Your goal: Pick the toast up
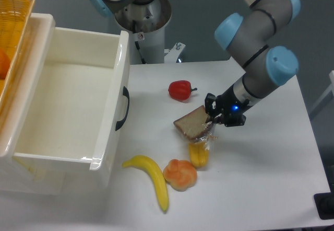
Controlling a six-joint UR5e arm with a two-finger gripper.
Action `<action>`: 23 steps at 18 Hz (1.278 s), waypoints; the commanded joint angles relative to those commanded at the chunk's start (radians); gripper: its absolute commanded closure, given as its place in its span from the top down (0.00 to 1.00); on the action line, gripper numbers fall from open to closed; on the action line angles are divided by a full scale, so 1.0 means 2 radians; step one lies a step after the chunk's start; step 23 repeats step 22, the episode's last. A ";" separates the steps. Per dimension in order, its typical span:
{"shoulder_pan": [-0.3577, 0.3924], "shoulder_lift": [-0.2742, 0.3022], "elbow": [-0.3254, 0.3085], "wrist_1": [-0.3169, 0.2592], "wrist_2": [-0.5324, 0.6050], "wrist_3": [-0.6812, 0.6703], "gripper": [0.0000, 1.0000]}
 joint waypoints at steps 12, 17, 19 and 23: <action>-0.025 0.079 0.002 -0.025 0.130 0.001 0.00; -0.038 0.079 0.001 -0.033 0.156 0.001 0.00; -0.039 0.078 -0.002 -0.032 0.156 0.001 0.00; -0.038 0.079 -0.004 -0.033 0.155 0.001 0.00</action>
